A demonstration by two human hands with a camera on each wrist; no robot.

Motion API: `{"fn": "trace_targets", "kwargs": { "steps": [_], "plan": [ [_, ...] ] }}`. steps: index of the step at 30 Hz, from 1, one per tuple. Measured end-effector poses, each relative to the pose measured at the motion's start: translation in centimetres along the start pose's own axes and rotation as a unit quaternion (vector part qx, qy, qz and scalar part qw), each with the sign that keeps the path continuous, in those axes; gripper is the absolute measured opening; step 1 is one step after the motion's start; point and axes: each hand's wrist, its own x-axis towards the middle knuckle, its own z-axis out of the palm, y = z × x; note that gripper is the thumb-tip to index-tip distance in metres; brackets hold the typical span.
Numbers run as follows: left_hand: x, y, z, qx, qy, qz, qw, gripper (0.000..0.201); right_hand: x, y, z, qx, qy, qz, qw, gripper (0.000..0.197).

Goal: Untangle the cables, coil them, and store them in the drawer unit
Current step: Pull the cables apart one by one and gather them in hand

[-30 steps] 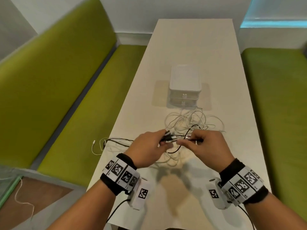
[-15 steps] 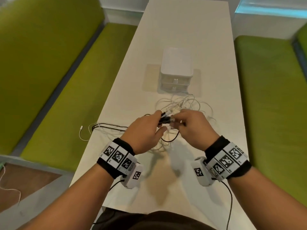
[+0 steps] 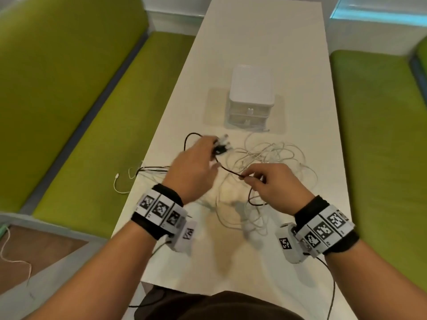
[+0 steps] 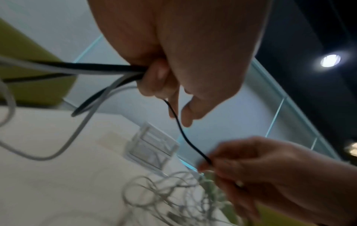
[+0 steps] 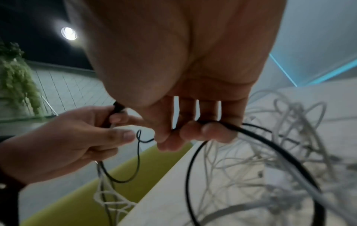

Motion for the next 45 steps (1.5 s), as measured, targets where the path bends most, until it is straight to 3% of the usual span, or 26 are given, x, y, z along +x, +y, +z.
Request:
{"fn": "trace_targets", "kwargs": {
  "steps": [3,4,5,7,8,10,12,15,17,19,22,25,28,30,32,34,36,38,40,43,45],
  "plan": [
    [-0.4,2.3,1.5,-0.064,-0.07,0.014,0.995,0.023,0.4,-1.2,0.6,0.083,0.058,-0.014,0.995,0.023],
    [-0.4,2.4,1.4,-0.11,-0.066,-0.002,0.992,0.024,0.5,-1.4,0.4,0.092,0.087,-0.007,0.992,0.014],
    [-0.4,2.0,1.0,-0.159,-0.049,-0.016,0.986,0.023,0.5,-1.3,0.1,0.079,0.117,0.006,0.99,0.019],
    [-0.1,0.9,-0.2,-0.226,-0.018,-0.053,0.973,0.018,0.4,-0.4,-0.6,-0.006,0.118,0.055,0.991,0.054],
    [0.0,0.0,-0.7,-0.243,-0.004,-0.078,0.967,0.019,0.3,0.2,-0.8,-0.048,0.093,0.072,0.992,0.061],
    [0.2,-1.9,-1.5,-0.225,0.024,-0.126,0.966,0.018,0.1,1.3,-1.1,-0.085,0.039,0.074,0.993,0.052],
    [0.6,-3.5,-1.7,-0.104,0.021,-0.15,0.983,0.019,0.2,2.0,-1.2,-0.064,0.025,0.045,0.997,0.029],
    [0.7,-3.0,-1.0,0.057,0.017,-0.111,0.992,0.013,0.8,1.7,-0.5,-0.027,0.025,-0.002,0.999,0.018],
    [0.3,-0.8,0.0,0.032,0.006,-0.038,0.999,0.025,1.2,1.0,0.2,-0.021,0.016,-0.021,0.999,0.019],
    [-0.1,1.4,1.2,-0.012,-0.044,0.028,0.999,0.021,1.3,0.1,0.7,-0.009,0.009,-0.037,0.999,0.018],
    [0.5,1.6,1.4,-0.069,-0.109,-0.015,0.991,0.019,1.1,-0.4,0.8,0.039,0.064,-0.027,0.997,0.011],
    [0.7,0.2,-0.4,-0.149,-0.11,-0.054,0.981,0.029,0.4,0.8,-0.1,0.038,0.128,0.049,0.99,0.05],
    [0.4,-0.9,-2.1,-0.262,-0.047,-0.121,0.956,0.035,-0.4,2.1,-0.5,0.034,0.08,0.079,0.993,0.06],
    [0.7,-1.4,-2.2,-0.169,-0.048,-0.139,0.975,0.023,-0.3,2.3,-0.4,0.092,0.068,0.066,0.991,0.035],
    [0.9,-1.5,-1.6,0.014,-0.061,-0.14,0.988,0.005,0.0,1.7,-0.3,0.147,0.077,0.053,0.985,0.017],
    [0.5,-0.7,-0.6,0.063,-0.009,-0.092,0.994,0.02,0.2,1.1,-0.2,0.112,0.093,0.031,0.989,0.014],
    [0.1,0.5,0.4,-0.007,0.017,-0.013,1.0,0.031,0.4,0.3,-0.2,-0.021,0.073,0.011,0.997,0.019],
    [-0.1,1.7,1.4,-0.04,-0.023,0.025,0.999,0.016,0.4,-0.3,0.0,-0.087,0.067,-0.003,0.994,0.021],
    [-0.1,2.0,1.8,-0.093,-0.058,0.004,0.994,0.021,0.5,-0.5,-0.1,-0.05,0.099,0.0,0.994,0.022],
    [0.2,1.4,0.8,-0.209,0.01,-0.027,0.978,0.032,0.7,0.3,-0.7,-0.056,0.107,0.054,0.991,0.061],
    [0.2,0.3,-0.1,-0.318,0.054,-0.07,0.944,0.038,0.6,1.6,-0.9,-0.056,0.075,0.092,0.991,0.071]
  ]
}}
